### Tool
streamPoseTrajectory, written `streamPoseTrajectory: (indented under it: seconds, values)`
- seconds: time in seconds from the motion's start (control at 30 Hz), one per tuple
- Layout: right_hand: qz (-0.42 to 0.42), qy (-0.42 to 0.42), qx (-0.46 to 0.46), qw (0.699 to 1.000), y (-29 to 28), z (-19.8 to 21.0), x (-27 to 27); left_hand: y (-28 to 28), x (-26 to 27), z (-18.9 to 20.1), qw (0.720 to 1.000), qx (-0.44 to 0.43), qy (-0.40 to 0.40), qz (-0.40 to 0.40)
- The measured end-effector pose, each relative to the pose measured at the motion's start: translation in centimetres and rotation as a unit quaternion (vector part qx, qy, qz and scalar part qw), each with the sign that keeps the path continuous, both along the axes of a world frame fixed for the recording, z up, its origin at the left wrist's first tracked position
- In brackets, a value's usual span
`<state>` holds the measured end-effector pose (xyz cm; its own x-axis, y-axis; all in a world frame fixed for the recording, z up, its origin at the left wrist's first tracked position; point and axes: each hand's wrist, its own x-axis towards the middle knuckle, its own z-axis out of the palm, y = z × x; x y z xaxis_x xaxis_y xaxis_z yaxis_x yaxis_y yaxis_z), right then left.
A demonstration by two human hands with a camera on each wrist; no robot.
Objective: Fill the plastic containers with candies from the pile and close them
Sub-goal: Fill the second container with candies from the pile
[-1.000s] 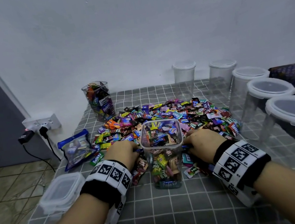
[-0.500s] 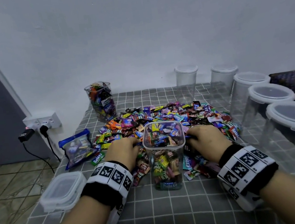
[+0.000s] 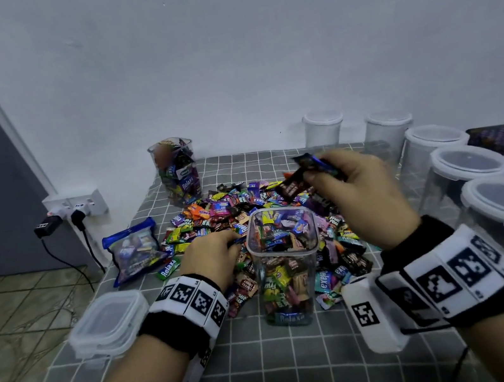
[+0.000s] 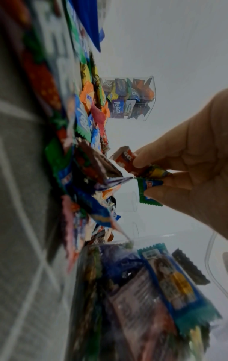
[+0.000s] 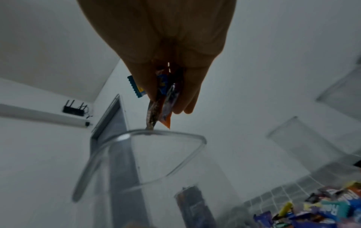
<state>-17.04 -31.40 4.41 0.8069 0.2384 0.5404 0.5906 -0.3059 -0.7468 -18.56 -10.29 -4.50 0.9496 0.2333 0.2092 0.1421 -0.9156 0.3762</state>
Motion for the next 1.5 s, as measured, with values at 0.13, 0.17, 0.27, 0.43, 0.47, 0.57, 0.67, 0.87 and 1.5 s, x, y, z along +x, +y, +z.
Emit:
streamPoseTrajectory:
  seconds: [0.13,0.17,0.27,0.43,0.47,0.57,0.67,0.87,1.5]
  values:
    - [0.018,-0.053,-0.071,0.996,1.7,-0.7,-1.1,0.0,-0.1,0.1,1.000,0.003,0.000,-0.003]
    - [0.014,-0.063,-0.081,0.995,1.9,-1.0,-1.2,-0.1,-0.1,0.1,1.000,0.004,0.001,-0.005]
    - [0.024,-0.058,-0.095,0.993,2.2,-1.8,-1.1,0.0,-0.2,0.1,1.000,-0.018,0.002,-0.008]
    - [0.043,-0.043,-0.087,0.994,2.3,-2.2,-1.4,0.0,-0.3,0.0,0.999,-0.033,-0.003,-0.004]
    - [0.046,-0.038,-0.085,0.995,2.3,-2.3,-1.4,0.0,-0.3,0.0,0.999,-0.034,-0.002,-0.003]
    - [0.052,-0.023,-0.082,0.995,2.3,-2.6,-1.5,0.0,-0.3,0.1,0.999,-0.037,-0.001,-0.002]
    - [0.045,-0.014,-0.064,0.997,2.1,-2.9,-1.7,-0.1,-0.4,0.2,1.000,-0.029,-0.004,-0.001]
    - [0.085,0.110,-0.063,0.988,0.7,-3.8,-1.7,-0.3,-0.6,0.5,1.000,-0.031,-0.004,0.002]
    - [0.155,0.238,-0.029,0.958,0.2,-6.4,-1.5,-2.0,-3.5,7.8,0.936,-0.238,-0.256,-0.048]
